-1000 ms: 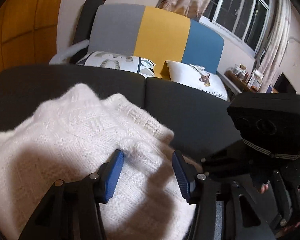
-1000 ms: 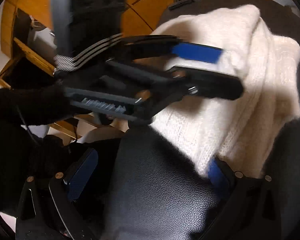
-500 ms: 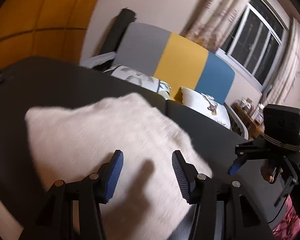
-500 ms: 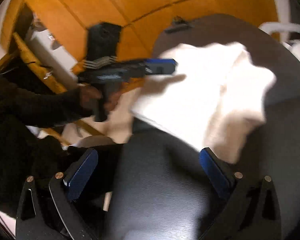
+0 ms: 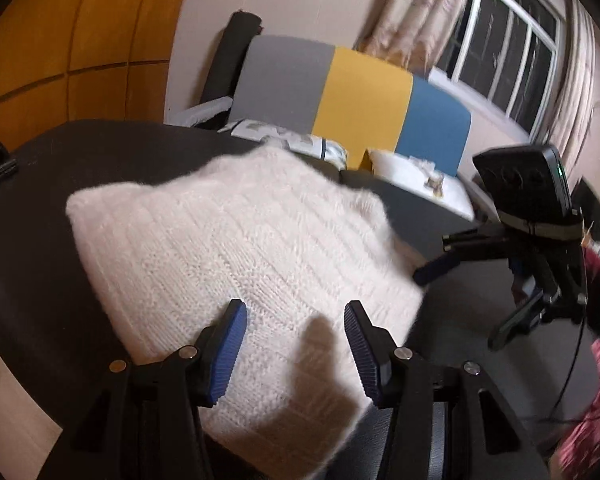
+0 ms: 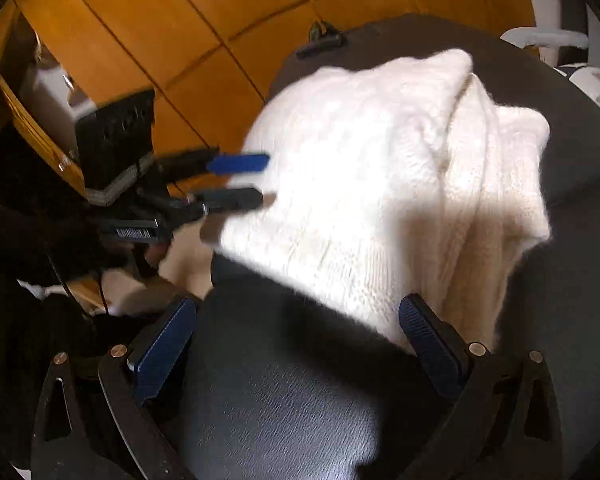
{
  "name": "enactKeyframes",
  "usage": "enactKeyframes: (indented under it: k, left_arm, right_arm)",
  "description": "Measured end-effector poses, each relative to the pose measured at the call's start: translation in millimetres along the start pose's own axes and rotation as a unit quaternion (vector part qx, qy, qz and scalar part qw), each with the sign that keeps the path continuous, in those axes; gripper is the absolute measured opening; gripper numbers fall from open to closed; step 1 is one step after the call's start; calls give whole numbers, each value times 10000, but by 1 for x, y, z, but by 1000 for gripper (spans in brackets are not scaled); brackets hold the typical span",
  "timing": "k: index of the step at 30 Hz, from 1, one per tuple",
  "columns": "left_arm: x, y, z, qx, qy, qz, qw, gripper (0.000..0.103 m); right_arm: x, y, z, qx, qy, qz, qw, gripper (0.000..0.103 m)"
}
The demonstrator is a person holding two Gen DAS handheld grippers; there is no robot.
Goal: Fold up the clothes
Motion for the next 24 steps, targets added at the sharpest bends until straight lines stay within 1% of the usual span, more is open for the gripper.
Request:
enactKeyframes:
  k: [1, 3, 5, 7, 8, 10, 12, 14, 16, 17, 19, 21, 23, 24]
  left_arm:
    - [-3, -3, -3, -121, 43, 54, 9999, 52]
    - [-7, -11, -6, -349, 90, 123, 9993, 52]
    - [-3, -16, -1, -445, 1, 124, 9989, 52]
    - [2, -17, 5, -462, -101, 123, 9988, 52]
    - [5, -16, 7, -404, -132, 121, 9990, 52]
    - [3, -13, 4, -342, -139, 109, 9993, 52]
    - [-2, -14, -8, -417, -74, 196, 9989, 52]
    - [-6, -18, -26, -402, 73, 193, 9990, 52]
    - [-6, -26, -44, -403, 222, 99, 9989, 52]
    - [-6, -30, -53, -411, 294, 42, 9987, 52]
    - [-3, -42, -66, -540, 364, -64, 9979, 52]
    - [1, -54, -78, -703, 411, -167, 9965, 52]
    - [11, -63, -82, -788, 312, -262, 9961, 52]
    - [17, -66, -83, -818, 241, -309, 9959, 52]
  right_arm:
    - [-9, -2, -5, -149, 8, 32, 9999, 103]
    - [-20, -10, -21, -471, 188, 16, 9987, 103]
    - [-23, -9, -39, -675, 409, -72, 9969, 103]
    - [-5, 13, -40, -426, 247, -136, 9987, 103]
    - [2, 25, -36, -257, 236, -166, 9993, 103]
    - [10, 42, -21, 75, 490, -193, 9986, 102]
    - [4, 46, -15, 293, 642, -220, 9973, 102]
    - [-7, 35, -16, 104, 537, -38, 9985, 102]
    - [-16, 22, -21, -179, 361, 112, 9991, 102]
    - [-22, 17, -26, -323, 345, 129, 9988, 102]
    - [-34, 6, -39, -618, 495, 18, 9969, 102]
    - [-25, -6, -60, -858, 592, -52, 9945, 102]
    - [-28, -2, -77, -1007, 650, -102, 9927, 102]
    - [-25, 7, -85, -976, 667, -120, 9929, 102]
Point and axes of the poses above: each gripper's, at about its wrist camera, not at the fingertips, and x roughly the way its jaws point, y to its right, z to its underside, the point moved 6 cm from there along x, roughly the way its jaws point, and after that the axes turned 9 degrees about -x, right-handed, at the moved point
